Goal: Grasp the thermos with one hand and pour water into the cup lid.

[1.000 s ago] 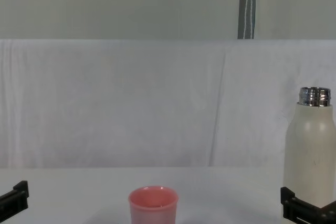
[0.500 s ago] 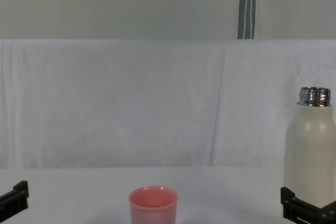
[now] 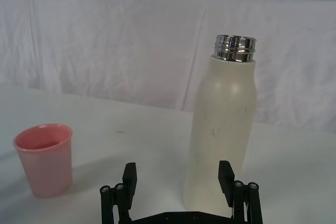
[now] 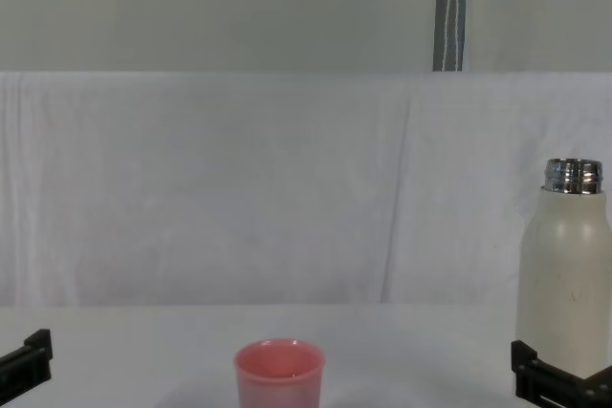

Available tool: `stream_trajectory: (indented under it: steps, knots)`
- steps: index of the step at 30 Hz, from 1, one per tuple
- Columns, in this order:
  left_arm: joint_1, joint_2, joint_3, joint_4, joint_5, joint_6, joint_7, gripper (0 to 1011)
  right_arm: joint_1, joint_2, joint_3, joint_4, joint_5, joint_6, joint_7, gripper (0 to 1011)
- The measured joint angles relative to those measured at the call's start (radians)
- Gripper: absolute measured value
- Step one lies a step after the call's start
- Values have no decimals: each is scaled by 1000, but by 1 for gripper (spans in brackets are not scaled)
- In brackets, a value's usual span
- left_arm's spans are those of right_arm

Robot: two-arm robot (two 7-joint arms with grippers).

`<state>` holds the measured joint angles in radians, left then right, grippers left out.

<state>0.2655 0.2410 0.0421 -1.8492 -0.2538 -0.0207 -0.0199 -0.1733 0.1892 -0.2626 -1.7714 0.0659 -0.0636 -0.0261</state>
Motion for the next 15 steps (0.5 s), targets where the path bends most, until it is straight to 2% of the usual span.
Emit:
stream_trajectory:
  steps: [8, 15]
  knots:
    - [0, 0, 0, 0, 0, 0, 0, 1001, 0, -2, 3, 0, 1, -1, 3, 1002]
    - [0, 0, 0, 0, 0, 0, 0, 1001, 6, -22, 43, 9, 34, -16, 39, 1002]
